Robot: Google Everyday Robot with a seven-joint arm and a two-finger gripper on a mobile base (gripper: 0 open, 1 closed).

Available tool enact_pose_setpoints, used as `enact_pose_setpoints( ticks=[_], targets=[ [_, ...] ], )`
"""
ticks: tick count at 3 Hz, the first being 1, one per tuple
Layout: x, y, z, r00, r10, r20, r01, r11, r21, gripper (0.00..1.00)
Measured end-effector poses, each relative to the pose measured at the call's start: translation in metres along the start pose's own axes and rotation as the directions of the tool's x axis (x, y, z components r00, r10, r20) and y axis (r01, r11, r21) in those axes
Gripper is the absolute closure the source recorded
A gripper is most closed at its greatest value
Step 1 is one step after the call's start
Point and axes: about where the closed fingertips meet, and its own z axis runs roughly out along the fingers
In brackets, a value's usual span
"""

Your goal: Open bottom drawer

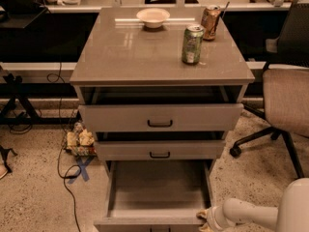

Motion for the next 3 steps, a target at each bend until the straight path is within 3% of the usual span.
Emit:
enact_pose_setpoints(
  ticks=[1,2,3],
  targets=[
    [0.002,-0.007,-0.009,1.0,-0.015,0.017,0.015,0.9998,0.011,0.12],
    [0.007,-0.034,-0.044,0.999,-0.037,0.027,0.035,0.9973,0.065,0.0],
    [0.016,-0.074,-0.094,0.999,-0.034,0.019,0.031,0.99,0.138,0.0]
  ],
)
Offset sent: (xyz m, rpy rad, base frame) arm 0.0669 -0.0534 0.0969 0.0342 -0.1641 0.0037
